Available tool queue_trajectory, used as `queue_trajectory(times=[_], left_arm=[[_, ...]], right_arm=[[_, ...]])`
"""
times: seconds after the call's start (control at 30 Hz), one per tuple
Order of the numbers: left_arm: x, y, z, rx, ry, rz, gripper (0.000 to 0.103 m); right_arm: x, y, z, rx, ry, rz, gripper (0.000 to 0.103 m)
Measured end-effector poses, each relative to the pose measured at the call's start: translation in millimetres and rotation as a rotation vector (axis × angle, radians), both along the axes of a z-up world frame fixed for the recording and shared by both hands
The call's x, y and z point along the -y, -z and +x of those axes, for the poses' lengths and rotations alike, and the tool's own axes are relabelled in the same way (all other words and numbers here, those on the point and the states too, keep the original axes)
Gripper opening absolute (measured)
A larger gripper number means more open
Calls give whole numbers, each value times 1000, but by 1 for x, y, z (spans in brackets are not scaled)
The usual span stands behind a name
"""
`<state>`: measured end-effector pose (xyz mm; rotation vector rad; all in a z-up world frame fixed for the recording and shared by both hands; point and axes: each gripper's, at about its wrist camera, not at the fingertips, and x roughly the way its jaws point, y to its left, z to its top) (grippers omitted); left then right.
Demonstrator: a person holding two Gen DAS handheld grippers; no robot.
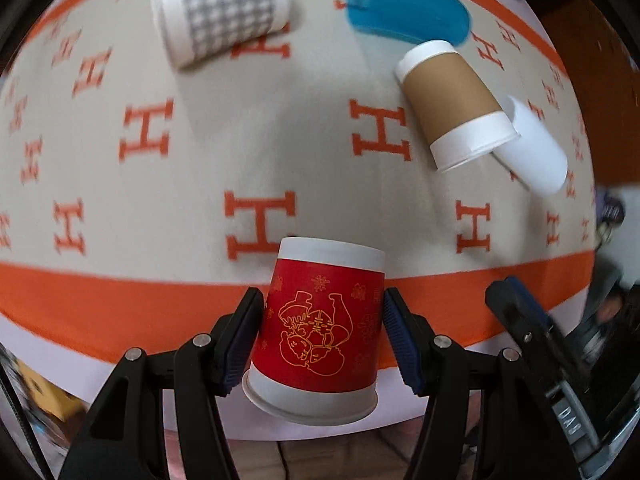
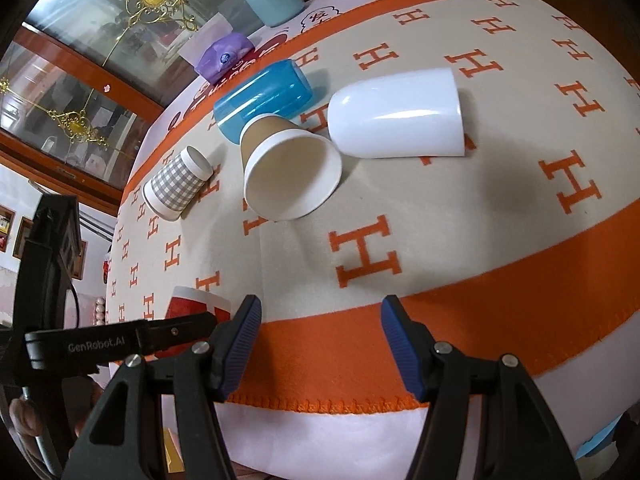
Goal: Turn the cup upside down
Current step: 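Close the right gripper around the red cup's body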
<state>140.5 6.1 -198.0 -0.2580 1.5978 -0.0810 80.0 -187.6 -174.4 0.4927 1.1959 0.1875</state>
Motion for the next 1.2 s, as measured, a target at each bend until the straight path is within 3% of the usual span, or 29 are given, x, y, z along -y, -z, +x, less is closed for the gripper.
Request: queue_trajectory(times=[0.17, 0.3, 0.47, 0.97, 1.2], left_arm=[[-14, 14, -9, -20, -122, -70, 60], [-17, 20, -12, -18, -145, -97, 61], [-14, 17, -5, 8, -143, -104, 78], [-39, -33, -21, 137, 27, -45, 80], [-65, -53, -42, 309, 100, 11, 80]], right_arm=[[0, 1, -1, -6, -1, 6, 62], [-1, 5, -2, -26, -11, 34, 62], [-4, 4, -3, -33, -28, 41, 62], [-25, -11, -1, -43, -98, 72, 62], [-52, -3, 16, -118, -170, 149, 62]])
